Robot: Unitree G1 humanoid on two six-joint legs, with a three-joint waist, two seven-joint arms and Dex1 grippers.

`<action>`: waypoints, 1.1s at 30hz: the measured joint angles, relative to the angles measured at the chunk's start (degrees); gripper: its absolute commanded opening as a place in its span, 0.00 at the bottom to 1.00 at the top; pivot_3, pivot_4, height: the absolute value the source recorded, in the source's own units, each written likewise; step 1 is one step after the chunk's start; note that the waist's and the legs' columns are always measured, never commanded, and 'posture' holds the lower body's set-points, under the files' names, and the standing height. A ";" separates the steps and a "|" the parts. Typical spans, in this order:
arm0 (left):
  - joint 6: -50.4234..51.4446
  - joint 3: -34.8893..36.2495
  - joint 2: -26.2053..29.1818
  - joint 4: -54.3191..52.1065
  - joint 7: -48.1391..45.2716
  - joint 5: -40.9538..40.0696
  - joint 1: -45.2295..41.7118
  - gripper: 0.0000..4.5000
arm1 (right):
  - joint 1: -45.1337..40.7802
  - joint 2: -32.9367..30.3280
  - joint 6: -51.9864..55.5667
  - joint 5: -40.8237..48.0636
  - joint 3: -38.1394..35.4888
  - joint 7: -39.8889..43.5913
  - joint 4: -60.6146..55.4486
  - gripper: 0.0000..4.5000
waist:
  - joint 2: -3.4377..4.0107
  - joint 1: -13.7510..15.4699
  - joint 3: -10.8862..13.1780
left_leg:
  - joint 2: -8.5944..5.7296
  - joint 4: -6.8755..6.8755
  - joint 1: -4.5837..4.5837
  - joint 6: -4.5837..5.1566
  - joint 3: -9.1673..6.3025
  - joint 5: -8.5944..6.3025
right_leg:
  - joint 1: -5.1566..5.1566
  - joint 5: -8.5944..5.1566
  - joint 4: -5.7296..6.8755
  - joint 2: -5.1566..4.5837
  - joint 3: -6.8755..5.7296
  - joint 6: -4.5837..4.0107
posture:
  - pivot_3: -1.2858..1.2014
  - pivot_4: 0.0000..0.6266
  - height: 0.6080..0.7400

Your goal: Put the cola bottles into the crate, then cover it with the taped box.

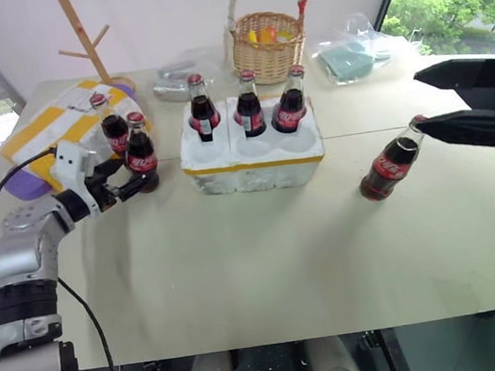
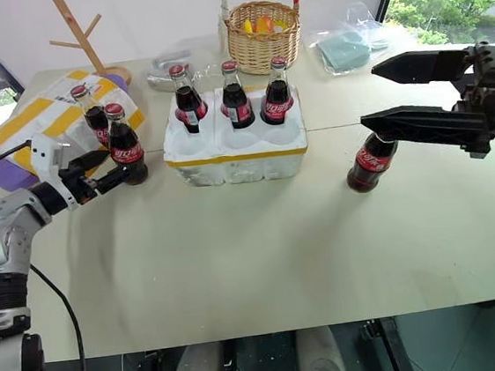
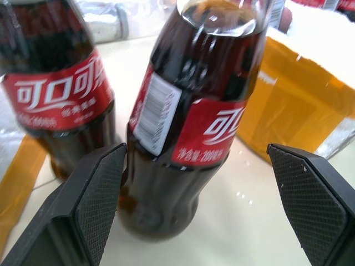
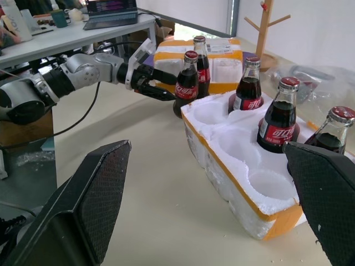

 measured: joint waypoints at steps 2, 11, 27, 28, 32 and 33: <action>0.01 0.21 0.43 0.00 0.12 -0.02 0.90 0.95 | 0.03 0.07 -0.15 -0.04 0.00 -0.30 0.00 1.00 | 0.00 0.10 0.00 | 0.00 0.01 0.00 0.00 0.00 0.00 | 0.00 0.00 0.01 0.00 0.00 0.00 | 0.52 0.24 0.99; -0.73 1.30 1.06 0.02 0.63 -0.01 1.53 0.95 | 0.05 0.55 -1.28 -0.61 0.08 -0.80 0.13 1.00 | 0.00 0.21 0.00 | 0.00 0.02 -0.02 0.00 0.00 0.00 | 0.00 0.00 0.01 -0.01 0.00 -0.01 | 0.52 0.24 0.99; -2.01 1.40 -0.39 2.44 4.15 0.50 -0.93 0.95 | 0.01 0.55 -1.91 -1.98 1.39 -0.22 0.82 1.00 | 0.00 0.17 0.00 | 0.00 0.03 -0.01 0.00 0.00 0.00 | -0.01 0.00 0.04 0.00 0.00 0.01 | 0.52 0.24 0.99; -2.24 1.40 -0.59 2.56 4.43 0.74 -1.37 0.95 | -0.02 0.55 -1.90 -1.84 1.58 0.03 0.81 1.00 | 0.00 0.17 0.00 | 0.00 0.03 -0.01 0.00 0.00 0.00 | -0.01 0.01 0.04 0.00 0.00 0.01 | 0.52 0.24 0.99; -3.59 0.66 -2.70 4.08 5.44 1.80 -2.96 0.95 | -0.05 0.55 -1.88 -1.48 2.34 0.84 0.54 1.00 | 0.00 0.24 0.00 | -0.01 0.03 -0.01 0.00 0.00 0.00 | -0.01 0.01 0.04 0.00 0.00 0.02 | 0.52 0.24 0.99; -3.72 0.01 -3.05 4.56 5.61 2.24 -3.28 0.95 | -0.05 0.54 -1.88 -1.48 2.34 0.85 0.54 1.00 | -0.01 0.23 0.00 | -0.01 0.03 -0.01 0.00 0.00 0.00 | -0.01 0.01 0.04 0.00 0.00 0.02 | 0.52 0.24 0.99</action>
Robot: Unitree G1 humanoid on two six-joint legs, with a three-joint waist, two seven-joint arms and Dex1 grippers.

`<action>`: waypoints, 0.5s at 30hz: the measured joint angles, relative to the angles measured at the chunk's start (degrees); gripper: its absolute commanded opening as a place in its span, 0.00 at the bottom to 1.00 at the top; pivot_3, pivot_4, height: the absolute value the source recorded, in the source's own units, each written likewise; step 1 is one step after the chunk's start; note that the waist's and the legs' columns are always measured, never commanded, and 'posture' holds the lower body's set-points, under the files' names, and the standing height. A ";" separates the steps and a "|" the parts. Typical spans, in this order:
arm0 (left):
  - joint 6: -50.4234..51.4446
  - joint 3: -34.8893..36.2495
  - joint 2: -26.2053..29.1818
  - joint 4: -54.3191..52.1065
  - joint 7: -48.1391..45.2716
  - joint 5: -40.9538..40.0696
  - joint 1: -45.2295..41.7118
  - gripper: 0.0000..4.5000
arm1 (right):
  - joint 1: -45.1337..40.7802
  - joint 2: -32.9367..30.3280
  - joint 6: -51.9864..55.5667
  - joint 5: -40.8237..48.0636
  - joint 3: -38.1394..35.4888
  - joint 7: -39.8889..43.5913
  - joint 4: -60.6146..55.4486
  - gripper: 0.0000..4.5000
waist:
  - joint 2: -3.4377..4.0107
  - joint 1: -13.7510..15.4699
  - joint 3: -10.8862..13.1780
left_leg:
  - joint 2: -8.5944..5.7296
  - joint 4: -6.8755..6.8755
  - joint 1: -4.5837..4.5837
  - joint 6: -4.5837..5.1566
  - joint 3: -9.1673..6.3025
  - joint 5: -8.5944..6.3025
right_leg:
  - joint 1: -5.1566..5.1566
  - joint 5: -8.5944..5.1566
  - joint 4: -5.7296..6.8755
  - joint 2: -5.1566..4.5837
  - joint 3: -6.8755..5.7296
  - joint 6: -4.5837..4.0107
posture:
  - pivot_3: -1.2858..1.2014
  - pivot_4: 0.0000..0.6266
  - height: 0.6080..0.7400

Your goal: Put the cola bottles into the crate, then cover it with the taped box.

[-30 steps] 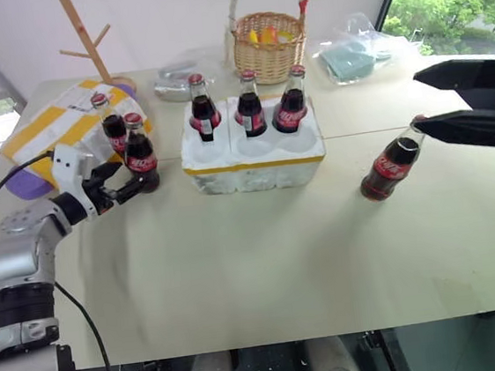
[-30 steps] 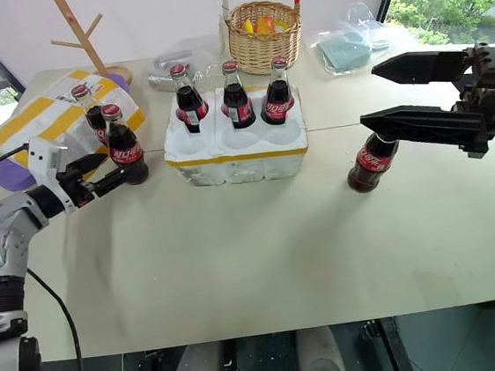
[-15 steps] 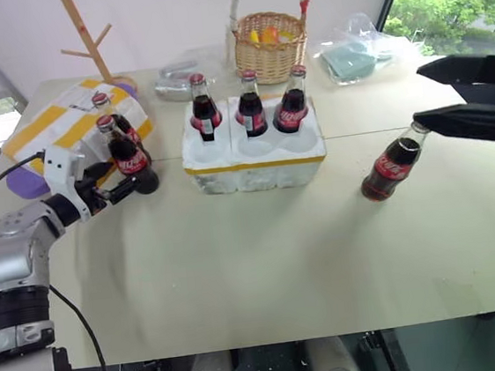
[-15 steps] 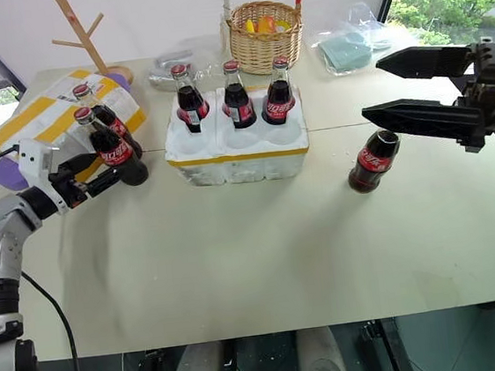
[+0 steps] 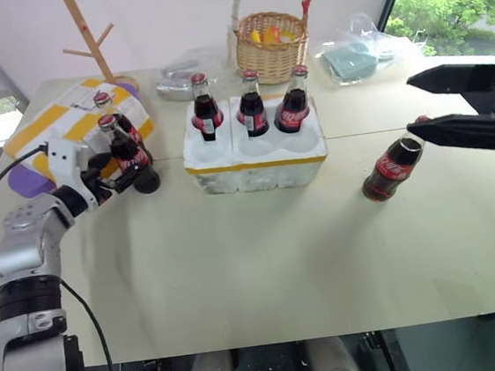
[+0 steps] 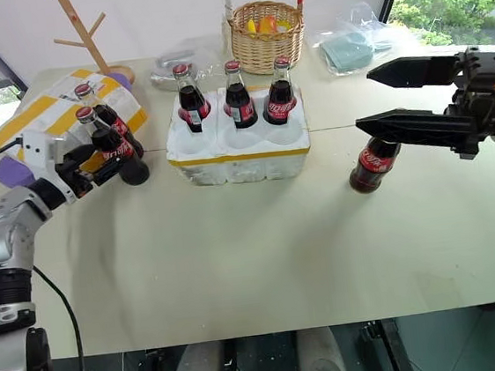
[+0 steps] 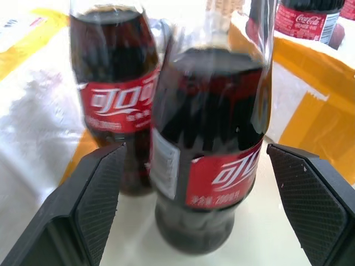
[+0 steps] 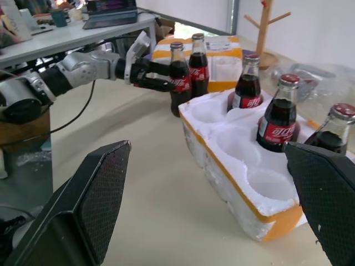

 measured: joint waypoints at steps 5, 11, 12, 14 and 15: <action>-0.91 -0.76 -1.33 1.93 0.36 1.40 -1.77 0.95 | -0.02 0.00 0.00 0.01 0.04 0.00 -0.03 1.00 | 0.00 -0.09 0.00 | 0.00 0.00 0.01 0.00 0.00 0.00 | 0.00 0.00 0.02 0.01 0.00 0.00 | 0.52 0.24 0.99; -2.00 -1.17 -2.24 4.59 0.91 2.78 -3.19 0.95 | 0.01 0.19 0.00 0.04 0.02 -0.30 -0.62 1.00 | 0.00 -0.07 0.00 | 0.00 0.00 0.01 0.00 0.00 0.00 | 0.00 0.00 0.03 0.01 0.00 0.01 | 0.52 0.24 0.99; -2.02 -1.24 -2.36 4.93 0.94 2.86 -3.23 0.95 | 0.03 0.36 0.00 0.04 -0.01 -0.44 -0.63 1.00 | 0.00 -0.07 0.00 | 0.00 0.00 0.01 0.00 0.00 0.00 | 0.00 0.00 0.03 0.00 0.00 0.01 | 0.52 0.24 0.99; -2.06 -1.46 -2.47 5.56 0.86 3.12 -3.51 0.83 | 0.27 0.84 0.00 0.04 -0.05 -0.78 -0.70 1.00 | 0.00 -0.04 0.00 | 0.00 0.01 0.01 0.00 0.00 0.00 | 0.00 0.00 0.03 0.00 0.00 0.01 | 0.52 0.24 0.99; -2.09 -1.53 -2.46 5.74 0.92 3.22 -3.67 0.75 | 0.59 0.97 0.00 0.03 -0.10 -0.91 -0.72 1.00 | 0.00 -0.03 0.00 | 0.00 0.01 0.01 0.00 -0.01 0.00 | 0.00 0.00 0.03 0.00 0.00 0.01 | 0.52 0.24 0.99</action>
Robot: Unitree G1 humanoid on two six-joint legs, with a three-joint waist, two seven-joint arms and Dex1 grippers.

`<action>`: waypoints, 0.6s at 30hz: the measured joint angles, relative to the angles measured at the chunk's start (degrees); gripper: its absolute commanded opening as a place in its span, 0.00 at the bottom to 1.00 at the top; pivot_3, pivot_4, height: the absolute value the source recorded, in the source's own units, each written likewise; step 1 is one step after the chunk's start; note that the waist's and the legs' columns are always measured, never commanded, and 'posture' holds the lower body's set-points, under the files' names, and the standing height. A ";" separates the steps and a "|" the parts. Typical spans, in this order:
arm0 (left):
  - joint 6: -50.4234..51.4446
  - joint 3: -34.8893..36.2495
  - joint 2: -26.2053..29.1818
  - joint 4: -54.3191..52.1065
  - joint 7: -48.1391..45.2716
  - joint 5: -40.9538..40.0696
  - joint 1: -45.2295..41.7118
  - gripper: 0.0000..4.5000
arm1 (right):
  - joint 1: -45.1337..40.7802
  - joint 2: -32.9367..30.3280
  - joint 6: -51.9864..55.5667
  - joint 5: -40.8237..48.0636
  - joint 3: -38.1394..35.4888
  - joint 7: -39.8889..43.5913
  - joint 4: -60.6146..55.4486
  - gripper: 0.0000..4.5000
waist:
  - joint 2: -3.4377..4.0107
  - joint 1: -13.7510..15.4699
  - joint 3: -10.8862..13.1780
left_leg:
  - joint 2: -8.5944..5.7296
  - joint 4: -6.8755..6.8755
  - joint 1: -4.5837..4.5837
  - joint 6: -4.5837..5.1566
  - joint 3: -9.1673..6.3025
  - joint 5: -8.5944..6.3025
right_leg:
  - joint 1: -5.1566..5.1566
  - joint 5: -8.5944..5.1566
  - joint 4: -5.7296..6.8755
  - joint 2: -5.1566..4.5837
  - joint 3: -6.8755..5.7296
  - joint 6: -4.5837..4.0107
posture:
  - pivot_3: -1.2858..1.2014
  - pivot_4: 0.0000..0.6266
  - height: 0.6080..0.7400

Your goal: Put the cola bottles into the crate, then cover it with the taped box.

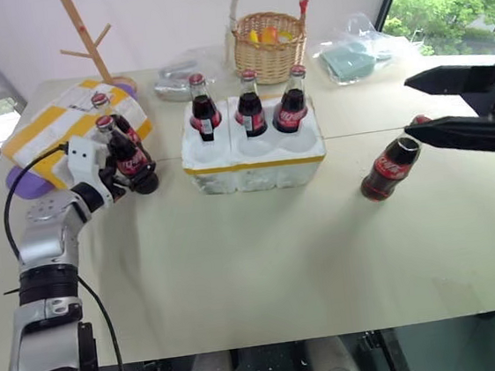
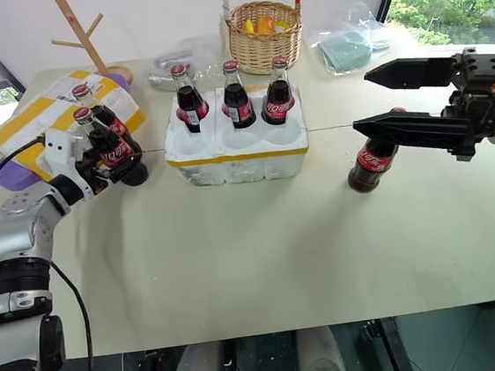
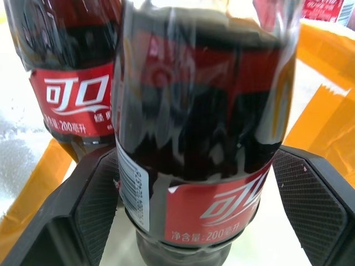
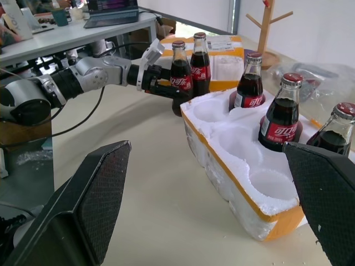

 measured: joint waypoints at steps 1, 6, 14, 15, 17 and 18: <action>-0.01 -0.11 0.02 0.05 -0.13 0.05 -0.20 0.65 | 0.26 0.07 0.02 -0.01 -0.02 -0.21 0.00 1.00 | 0.00 0.01 0.00 | 0.00 0.00 0.00 0.00 0.00 0.00 | 0.00 0.00 0.00 0.00 0.00 0.00 | 0.52 0.24 0.99; -0.10 -0.23 0.00 0.28 -0.42 0.04 -0.28 0.62 | 0.61 0.15 0.02 -0.02 -0.35 -0.81 -0.04 1.00 | 0.00 0.01 0.00 | 0.00 0.00 0.00 0.00 0.00 0.00 | 0.00 0.00 0.01 0.00 0.00 0.00 | 0.52 0.24 0.99; 5.82 -0.38 2.95 -6.33 -6.96 -3.01 3.11 0.62 | 1.78 0.25 0.06 0.02 -1.08 -1.64 -0.63 1.00 | -0.05 -0.22 0.02 | 0.00 -0.03 -0.02 0.00 0.00 0.00 | -0.03 0.00 0.01 0.00 0.00 0.00 | 0.52 0.24 0.99; 8.02 -0.43 3.65 -8.77 -8.85 -4.34 4.13 0.62 | 1.97 0.25 0.07 0.02 -1.21 -1.67 -0.65 1.00 | -0.06 -0.23 0.04 | 0.00 -0.04 -0.03 0.00 -0.01 0.00 | -0.05 0.00 0.02 0.00 0.00 0.00 | 0.52 0.24 0.99; 13.59 -0.85 5.85 -13.60 -12.29 -7.54 4.91 0.62 | 2.32 0.27 0.08 0.02 -1.30 -1.69 -0.87 1.00 | -0.19 -0.14 0.11 | 0.01 -0.02 -0.07 0.00 -0.04 0.00 | -0.12 -0.01 0.08 0.03 -0.01 -0.01 | 0.52 0.24 0.99; 16.58 -0.93 7.75 -16.53 -14.44 -9.52 5.11 0.62 | 2.72 0.27 0.08 0.03 -1.46 -1.68 -1.01 1.00 | -0.27 -0.14 0.16 | 0.02 -0.01 -0.08 0.00 -0.05 0.00 | -0.13 -0.01 0.10 0.04 -0.01 -0.02 | 0.52 0.24 0.99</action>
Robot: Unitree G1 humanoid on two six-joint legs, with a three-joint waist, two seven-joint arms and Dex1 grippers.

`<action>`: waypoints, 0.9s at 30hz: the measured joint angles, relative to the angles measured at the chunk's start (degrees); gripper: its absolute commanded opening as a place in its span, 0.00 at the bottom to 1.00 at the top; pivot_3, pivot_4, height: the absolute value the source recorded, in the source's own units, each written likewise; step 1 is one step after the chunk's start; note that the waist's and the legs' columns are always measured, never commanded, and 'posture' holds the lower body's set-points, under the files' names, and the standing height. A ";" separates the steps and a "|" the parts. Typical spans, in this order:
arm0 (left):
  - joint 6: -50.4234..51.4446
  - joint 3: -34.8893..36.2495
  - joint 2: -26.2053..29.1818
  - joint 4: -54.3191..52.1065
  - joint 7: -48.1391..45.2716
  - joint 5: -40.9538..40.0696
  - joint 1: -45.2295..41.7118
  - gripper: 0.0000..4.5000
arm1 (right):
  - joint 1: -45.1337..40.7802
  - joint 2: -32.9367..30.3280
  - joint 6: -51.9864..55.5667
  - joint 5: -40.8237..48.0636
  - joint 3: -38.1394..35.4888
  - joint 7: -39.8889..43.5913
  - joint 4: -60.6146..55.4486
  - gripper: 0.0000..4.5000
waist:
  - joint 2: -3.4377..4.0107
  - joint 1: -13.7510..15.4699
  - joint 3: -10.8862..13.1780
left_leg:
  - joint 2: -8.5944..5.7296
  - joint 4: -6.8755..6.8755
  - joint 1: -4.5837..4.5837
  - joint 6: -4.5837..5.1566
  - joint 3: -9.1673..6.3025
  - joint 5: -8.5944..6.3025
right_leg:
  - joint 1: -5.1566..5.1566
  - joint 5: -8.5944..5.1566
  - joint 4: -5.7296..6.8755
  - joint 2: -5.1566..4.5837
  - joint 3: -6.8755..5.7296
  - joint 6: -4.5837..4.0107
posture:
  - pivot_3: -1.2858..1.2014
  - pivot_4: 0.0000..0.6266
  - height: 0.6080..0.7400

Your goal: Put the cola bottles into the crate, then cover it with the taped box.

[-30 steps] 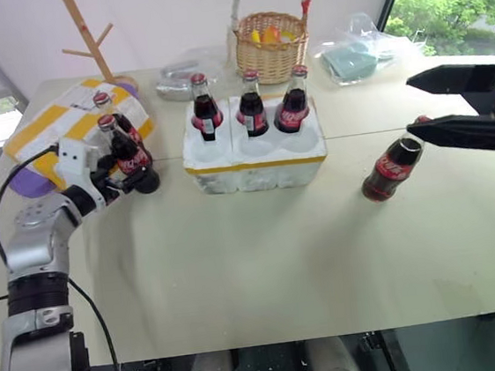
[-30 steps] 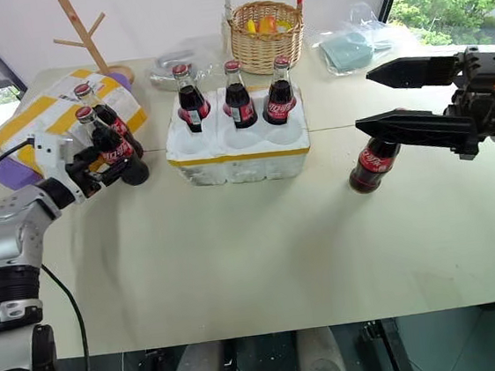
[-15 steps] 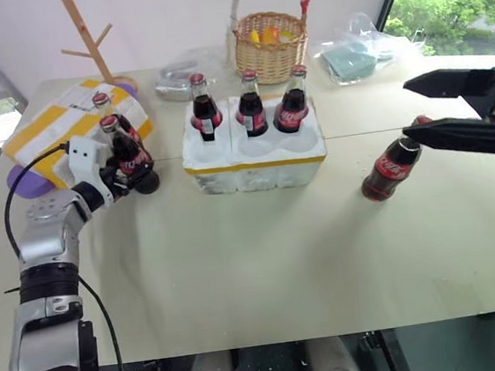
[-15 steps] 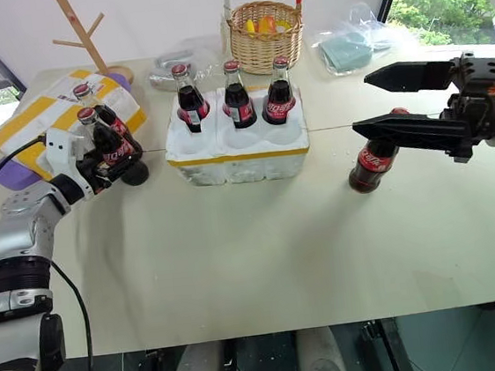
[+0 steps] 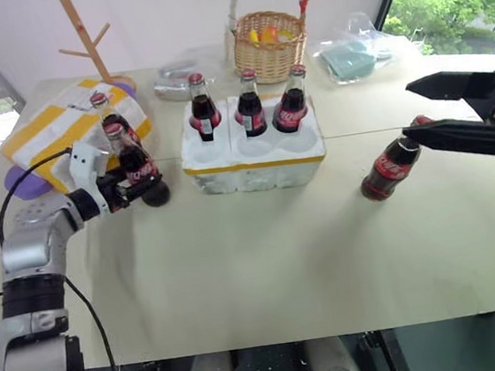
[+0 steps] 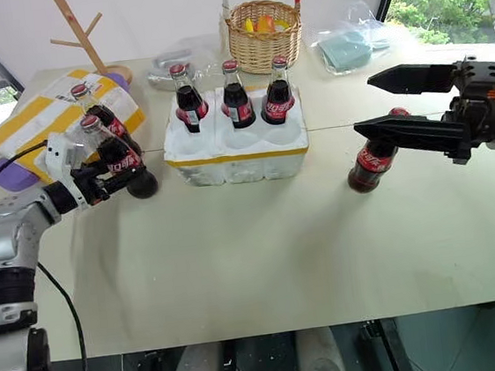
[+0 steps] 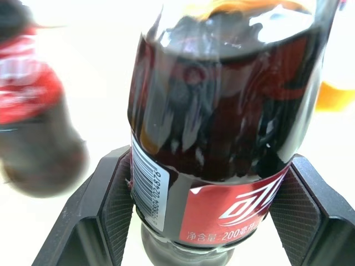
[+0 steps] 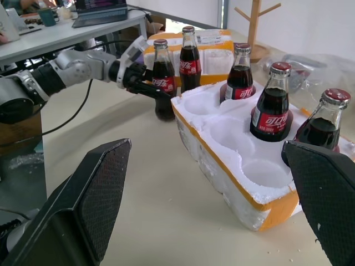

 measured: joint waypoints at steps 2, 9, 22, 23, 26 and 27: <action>5.29 0.02 4.41 -5.86 -4.00 -3.74 -0.26 0.62 | 0.45 0.06 0.00 -0.01 -0.30 0.00 -0.02 1.00 | -0.04 -0.02 0.02 | 0.00 0.01 -0.01 0.00 0.03 0.00 | 0.00 -0.01 -0.02 -0.02 0.01 -0.02 | 0.52 0.24 0.99; 15.12 -2.24 4.75 -13.47 -8.92 -12.41 -14.86 0.62 | 1.67 2.24 -0.07 -0.02 -0.72 -1.05 -0.65 1.00 | -0.06 0.27 0.03 | -0.03 0.09 -0.02 0.00 0.03 0.00 | 0.08 -0.02 -0.06 -0.03 0.01 -0.01 | 0.52 0.24 0.99; 1.81 -16.43 -17.20 8.68 -1.05 2.26 -33.32 0.62 | 4.42 3.24 -0.05 1.19 -2.75 -4.79 -3.37 1.00 | -0.06 -0.01 0.04 | -0.03 0.03 0.00 0.02 0.02 0.01 | 0.05 -0.02 -0.01 0.01 0.01 0.06 | 0.52 0.24 0.99; 0.66 -16.90 -17.93 9.85 -1.11 3.13 -33.46 0.62 | 4.55 3.25 -0.05 1.42 -2.98 -5.03 -3.51 1.00 | -0.06 -0.07 0.05 | -0.03 0.03 0.00 0.02 0.02 0.01 | 0.04 -0.02 -0.02 0.01 0.01 0.06 | 0.52 0.24 0.99; -3.76 -19.19 -19.90 13.53 -2.18 6.61 -33.53 0.62 | 5.18 3.26 -0.04 1.76 -3.75 -5.92 -4.37 1.00 | -0.06 0.02 0.05 | -0.03 0.03 0.00 0.04 0.01 0.00 | 0.04 -0.02 0.00 0.02 0.01 0.06 | 0.52 0.24 0.99; -4.55 -19.67 -20.20 14.30 -2.33 7.21 -33.53 0.62 | 5.38 3.27 -0.03 1.96 -3.76 -6.10 -4.56 1.00 | -0.06 0.04 0.05 | -0.03 0.04 0.00 0.04 0.01 0.00 | 0.04 -0.02 0.00 0.02 0.01 0.06 | 0.52 0.24 0.99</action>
